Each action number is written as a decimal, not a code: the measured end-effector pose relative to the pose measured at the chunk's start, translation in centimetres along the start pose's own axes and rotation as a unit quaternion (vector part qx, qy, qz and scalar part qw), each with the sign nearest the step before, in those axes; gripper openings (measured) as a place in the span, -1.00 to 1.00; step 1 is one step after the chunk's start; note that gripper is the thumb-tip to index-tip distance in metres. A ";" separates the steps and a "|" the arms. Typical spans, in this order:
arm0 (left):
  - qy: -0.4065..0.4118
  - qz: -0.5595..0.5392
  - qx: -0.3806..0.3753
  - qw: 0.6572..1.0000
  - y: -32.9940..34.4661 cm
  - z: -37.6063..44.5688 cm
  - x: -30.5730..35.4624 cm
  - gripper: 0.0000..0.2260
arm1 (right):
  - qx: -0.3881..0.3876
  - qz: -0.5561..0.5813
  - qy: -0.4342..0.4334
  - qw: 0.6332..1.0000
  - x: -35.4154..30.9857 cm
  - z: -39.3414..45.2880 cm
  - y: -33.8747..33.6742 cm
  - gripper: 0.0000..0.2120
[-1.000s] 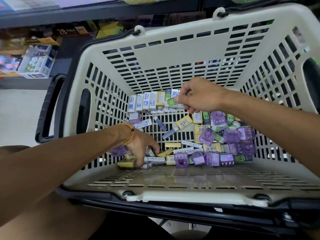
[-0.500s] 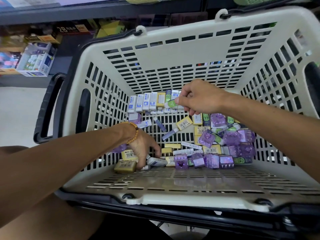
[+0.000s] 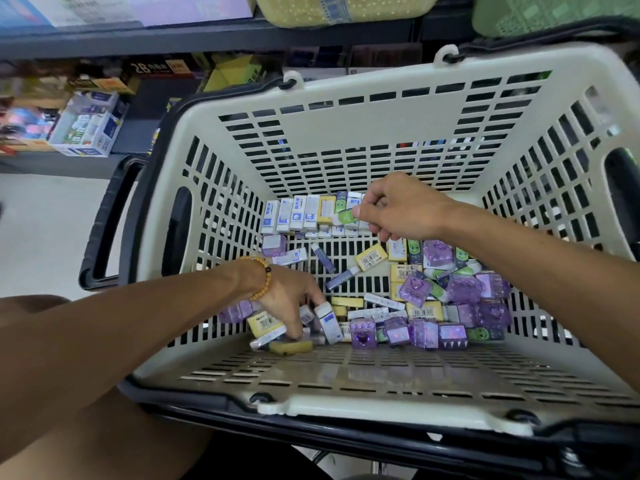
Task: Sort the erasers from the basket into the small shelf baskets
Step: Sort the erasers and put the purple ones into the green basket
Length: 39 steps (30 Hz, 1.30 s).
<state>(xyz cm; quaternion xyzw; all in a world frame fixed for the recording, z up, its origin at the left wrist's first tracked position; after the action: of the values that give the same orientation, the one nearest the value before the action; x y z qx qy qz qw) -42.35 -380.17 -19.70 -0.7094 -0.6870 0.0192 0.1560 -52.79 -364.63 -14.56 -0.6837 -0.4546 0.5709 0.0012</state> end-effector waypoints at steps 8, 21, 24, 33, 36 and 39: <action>0.017 -0.044 0.061 0.997 -0.1 -0.4 -0.2 -0.92 | -0.004 -0.015 -0.008 1.000 -0.5 -0.2 0.3 -0.72; 0.022 -0.509 0.406 0.759 -4.0 -9.4 -4.7 -0.88 | 0.023 0.150 0.040 0.988 -1.1 3.4 2.0 -0.85; -0.004 -0.573 0.437 0.693 -2.8 -10.2 -6.0 -0.90 | 0.026 0.196 0.066 0.978 -1.7 5.7 4.1 -0.88; -0.025 -0.632 0.446 0.634 -2.7 -11.0 -6.5 -0.89 | -0.009 0.272 0.109 0.956 -4.1 9.6 9.4 -0.77; -0.026 -0.648 0.440 0.621 -2.9 -11.3 -6.4 -0.89 | -0.023 0.256 0.090 0.962 -4.3 8.6 8.3 -0.77; -0.026 -0.655 0.452 0.605 -3.3 -11.5 -6.4 -0.89 | -0.092 0.237 0.049 0.966 -4.6 6.0 6.9 -0.67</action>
<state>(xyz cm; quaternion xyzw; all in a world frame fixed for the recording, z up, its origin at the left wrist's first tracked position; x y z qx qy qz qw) -43.16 -388.62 -9.17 0.0921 -0.8756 0.2383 0.4099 -52.92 -374.66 -16.71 -0.7962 -0.3294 0.4763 -0.1752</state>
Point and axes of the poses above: each hand's wrist, its own z-axis towards the middle knuckle, its own y-axis out of the palm, x = y × z, the point moved 6 cm from there along z, towards the middle knuckle, and after that the axes turned 7 degrees about -y, right-handed, at the moved point
